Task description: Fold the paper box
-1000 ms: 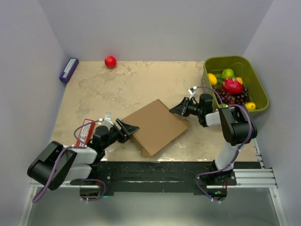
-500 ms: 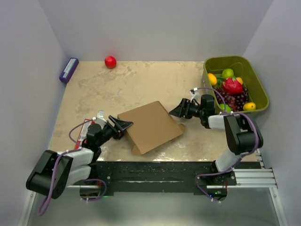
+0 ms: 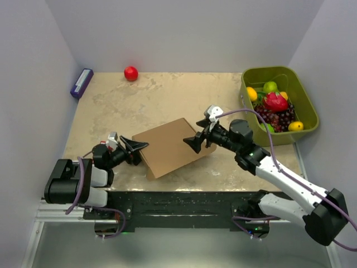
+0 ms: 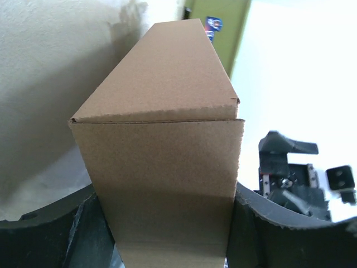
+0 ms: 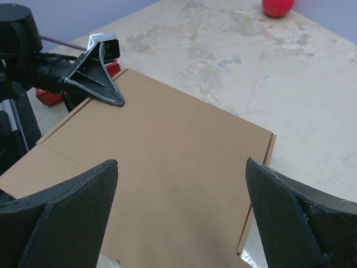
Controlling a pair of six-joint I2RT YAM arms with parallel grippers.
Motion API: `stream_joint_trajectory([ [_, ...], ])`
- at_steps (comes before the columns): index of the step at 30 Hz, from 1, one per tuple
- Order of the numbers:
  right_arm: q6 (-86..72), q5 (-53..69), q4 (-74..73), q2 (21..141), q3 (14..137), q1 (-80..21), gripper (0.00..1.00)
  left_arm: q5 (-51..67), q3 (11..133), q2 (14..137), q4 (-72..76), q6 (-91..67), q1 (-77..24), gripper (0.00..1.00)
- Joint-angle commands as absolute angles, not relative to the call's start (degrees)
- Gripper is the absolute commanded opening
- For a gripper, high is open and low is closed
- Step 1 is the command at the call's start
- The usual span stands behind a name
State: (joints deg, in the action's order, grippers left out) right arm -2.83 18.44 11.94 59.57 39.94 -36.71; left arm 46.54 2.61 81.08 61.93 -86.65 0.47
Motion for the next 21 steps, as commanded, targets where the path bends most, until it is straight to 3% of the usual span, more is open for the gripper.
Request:
stream_joint_trajectory([
  [1, -1.6, 13.4, 7.0, 54.9, 44.1, -36.8, 0.99, 57.4, -3.1, 82.4, 72.6, -91.7, 4.7, 0.0],
  [4, -5.8, 19.1, 7.9, 53.2, 47.3, -36.7, 0.99, 60.1, -3.5, 80.7, 69.7, -91.1, 6.9, 0.0],
  [8, -15.8, 17.6, 5.5, 53.7, 51.1, -36.7, 0.99, 62.7, -2.4, 76.9, 60.8, -88.0, 9.3, 0.0],
  [12, -17.3, 20.6, 14.8, 53.4, 46.1, -37.7, 0.99, 62.5, -4.7, 77.4, 63.7, -91.0, 9.3, 0.0],
  [15, -4.3, 7.2, 2.9, 53.2, 49.1, -47.3, 0.97, 63.4, -5.0, 77.5, 65.9, -92.6, 9.3, 0.0],
  [21, 7.8, -5.5, -3.5, 50.8, 47.7, -64.8, 0.99, 63.9, -6.4, 76.6, 67.7, -94.3, 9.3, 0.0],
])
